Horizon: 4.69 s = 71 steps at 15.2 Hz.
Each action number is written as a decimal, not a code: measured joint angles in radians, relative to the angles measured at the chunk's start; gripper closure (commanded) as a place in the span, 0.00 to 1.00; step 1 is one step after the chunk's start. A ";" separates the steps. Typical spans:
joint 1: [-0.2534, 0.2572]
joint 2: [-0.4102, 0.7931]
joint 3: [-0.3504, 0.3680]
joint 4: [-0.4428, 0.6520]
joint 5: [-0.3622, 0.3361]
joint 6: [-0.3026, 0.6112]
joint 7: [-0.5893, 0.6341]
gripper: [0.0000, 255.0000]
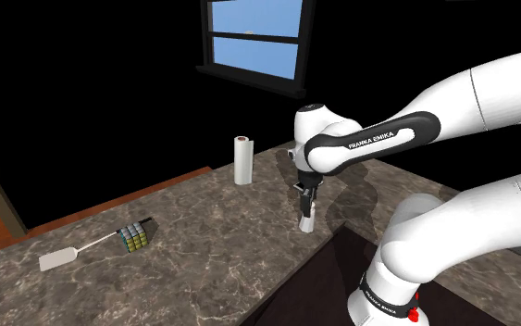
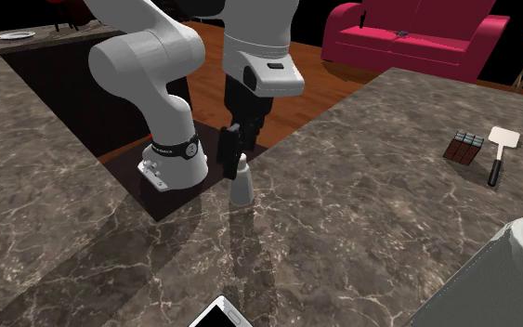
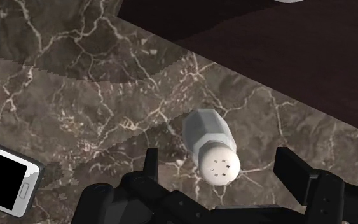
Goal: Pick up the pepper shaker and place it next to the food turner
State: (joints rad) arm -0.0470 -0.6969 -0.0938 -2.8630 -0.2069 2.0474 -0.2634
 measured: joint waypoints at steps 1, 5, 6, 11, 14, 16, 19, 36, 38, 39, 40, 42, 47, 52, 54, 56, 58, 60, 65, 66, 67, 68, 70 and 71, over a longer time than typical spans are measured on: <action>0.000 0.000 0.000 0.000 0.000 0.000 0.000 0.00; 0.000 0.000 0.000 0.000 0.000 0.001 0.000 1.00; 0.000 0.000 0.000 0.000 0.000 0.001 0.000 1.00; 0.000 0.000 0.000 0.000 0.000 0.001 0.000 1.00; 0.000 -0.003 0.001 0.004 0.001 -0.006 -0.001 1.00; 0.001 -0.018 0.002 0.016 0.004 -0.034 -0.005 1.00; 0.003 -0.038 0.005 0.046 0.009 -0.083 -0.011 1.00; 0.012 -0.097 0.024 0.240 0.036 -0.336 -0.038 1.00; 0.012 -0.102 0.026 0.267 0.038 -0.366 -0.042 1.00; 0.013 -0.102 0.028 0.277 0.040 -0.377 -0.041 1.00; 0.013 -0.104 0.029 0.290 0.041 -0.392 -0.043 1.00; 0.013 -0.101 0.030 0.320 0.042 -0.418 -0.047 1.00; 0.014 -0.096 0.034 0.390 0.046 -0.483 -0.055 1.00; 0.043 -0.045 0.097 0.438 0.098 -0.488 0.013 1.00; 0.059 -0.007 0.132 0.464 0.126 -0.481 0.053 1.00; 0.076 0.034 0.173 0.491 0.156 -0.470 0.100 1.00; 0.090 0.080 0.210 0.530 0.180 -0.467 0.144 1.00; 0.101 0.141 0.245 0.579 0.199 -0.456 0.186 1.00; 0.126 0.260 0.327 0.680 0.233 -0.441 0.290 1.00; 0.133 0.290 0.347 0.716 0.238 -0.449 0.316 1.00; 0.137 0.323 0.364 0.744 0.241 -0.445 0.340 1.00; 0.141 0.350 0.380 0.766 0.242 -0.440 0.361 1.00; 0.151 0.417 0.415 0.828 0.241 -0.436 0.410 1.00; 0.155 0.448 0.428 0.859 0.238 -0.439 0.431 1.00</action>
State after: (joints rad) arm 0.1077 -0.2488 0.3341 -2.0035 0.0310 1.6087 0.1671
